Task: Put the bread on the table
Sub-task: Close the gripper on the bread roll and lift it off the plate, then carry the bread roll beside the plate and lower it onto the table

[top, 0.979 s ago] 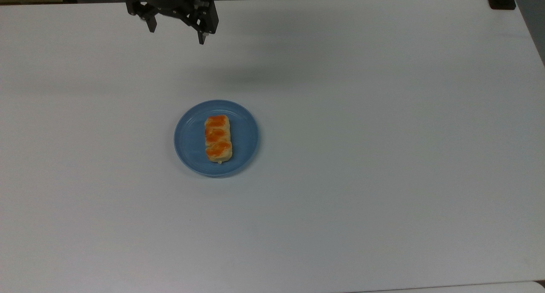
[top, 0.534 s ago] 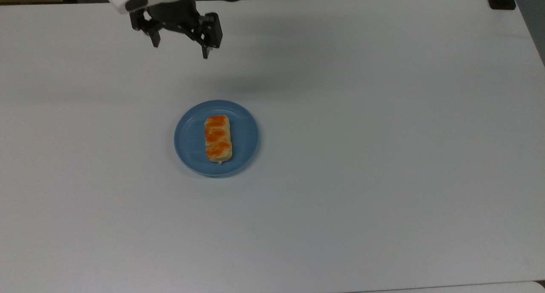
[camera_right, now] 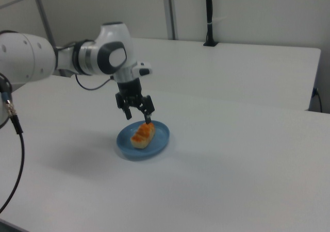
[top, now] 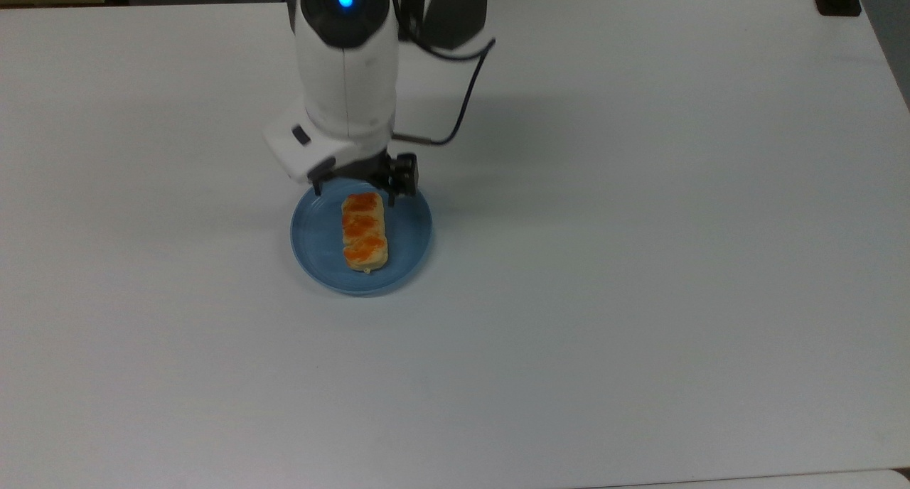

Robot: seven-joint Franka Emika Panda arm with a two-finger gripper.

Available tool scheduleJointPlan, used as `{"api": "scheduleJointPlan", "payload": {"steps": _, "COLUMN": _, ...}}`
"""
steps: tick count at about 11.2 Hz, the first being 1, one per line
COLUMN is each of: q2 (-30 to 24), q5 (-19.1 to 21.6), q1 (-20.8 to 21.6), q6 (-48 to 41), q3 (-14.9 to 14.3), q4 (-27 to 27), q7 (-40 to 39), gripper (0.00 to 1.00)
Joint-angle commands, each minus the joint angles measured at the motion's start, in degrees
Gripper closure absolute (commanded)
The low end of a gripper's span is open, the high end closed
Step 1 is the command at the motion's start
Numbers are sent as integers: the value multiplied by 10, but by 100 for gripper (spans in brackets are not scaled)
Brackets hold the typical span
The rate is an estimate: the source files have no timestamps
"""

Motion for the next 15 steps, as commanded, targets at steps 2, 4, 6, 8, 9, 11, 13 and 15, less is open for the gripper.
{"api": "scheduleJointPlan", "payload": {"steps": 2, "q2": 52, "q5": -23, "q1": 16, "q6": 48, "q3": -3, "q4": -12, "q7": 3, "gripper": 0}}
{"api": "scheduleJointPlan", "payload": {"steps": 4, "q2": 60, "q5": -26, "q1": 18, "q6": 58, "q3": -3, "q4": -21, "q7": 3, "gripper": 17}}
{"api": "scheduleJointPlan", "payload": {"steps": 6, "q2": 59, "q5": -26, "q1": 18, "q6": 55, "q3": -3, "q4": -20, "q7": -24, "gripper": 60}}
{"api": "scheduleJointPlan", "payload": {"steps": 8, "q2": 41, "q5": -25, "q1": 17, "q6": 49, "q3": -7, "q4": -16, "q7": -48, "gripper": 65}}
{"api": "scheduleJointPlan", "payload": {"steps": 9, "q2": 28, "q5": -25, "q1": 16, "q6": 30, "q3": -16, "q4": -11, "q7": -65, "gripper": 65}}
{"api": "scheduleJointPlan", "payload": {"steps": 11, "q2": 22, "q5": -15, "q1": 14, "q6": -29, "q3": -59, "q4": 36, "q7": -143, "gripper": 61}}
{"api": "scheduleJointPlan", "payload": {"steps": 13, "q2": 25, "q5": -11, "q1": -6, "q6": -30, "q3": -99, "q4": 51, "q7": -207, "gripper": 57}}
{"api": "scheduleJointPlan", "payload": {"steps": 15, "q2": 35, "q5": -9, "q1": -45, "q6": 5, "q3": -127, "q4": 48, "q7": -262, "gripper": 57}}
